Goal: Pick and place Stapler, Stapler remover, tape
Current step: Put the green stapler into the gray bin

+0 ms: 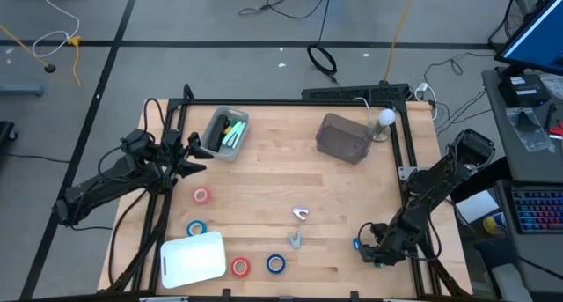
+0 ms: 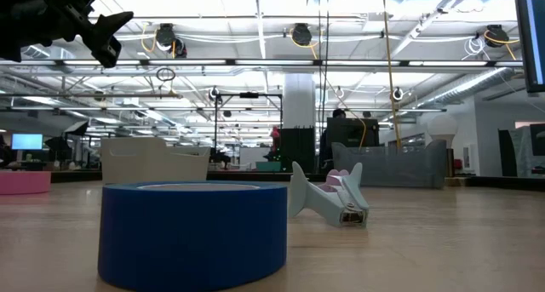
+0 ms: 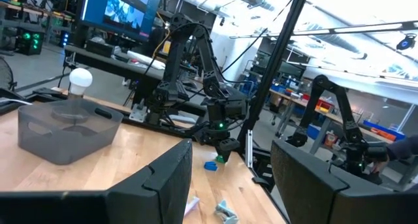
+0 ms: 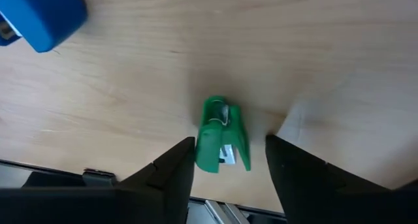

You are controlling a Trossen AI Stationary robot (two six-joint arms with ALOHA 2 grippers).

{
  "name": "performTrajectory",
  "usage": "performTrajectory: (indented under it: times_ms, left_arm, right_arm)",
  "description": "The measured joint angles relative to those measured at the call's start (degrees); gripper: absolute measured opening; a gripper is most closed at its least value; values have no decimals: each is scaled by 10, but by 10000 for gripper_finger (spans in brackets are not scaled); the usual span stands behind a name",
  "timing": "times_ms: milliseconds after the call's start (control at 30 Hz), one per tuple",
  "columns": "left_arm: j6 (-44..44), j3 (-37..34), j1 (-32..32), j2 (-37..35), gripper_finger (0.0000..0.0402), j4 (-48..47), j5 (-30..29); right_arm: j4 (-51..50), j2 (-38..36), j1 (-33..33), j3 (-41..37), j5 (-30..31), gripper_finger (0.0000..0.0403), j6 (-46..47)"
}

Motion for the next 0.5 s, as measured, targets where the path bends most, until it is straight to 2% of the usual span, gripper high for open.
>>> performTrajectory:
  times_ms: [500]
  left_arm:
    - [-9,0,0,0,207,0,0]
  right_arm:
    - [3,1,1,-1,12,88,-6]
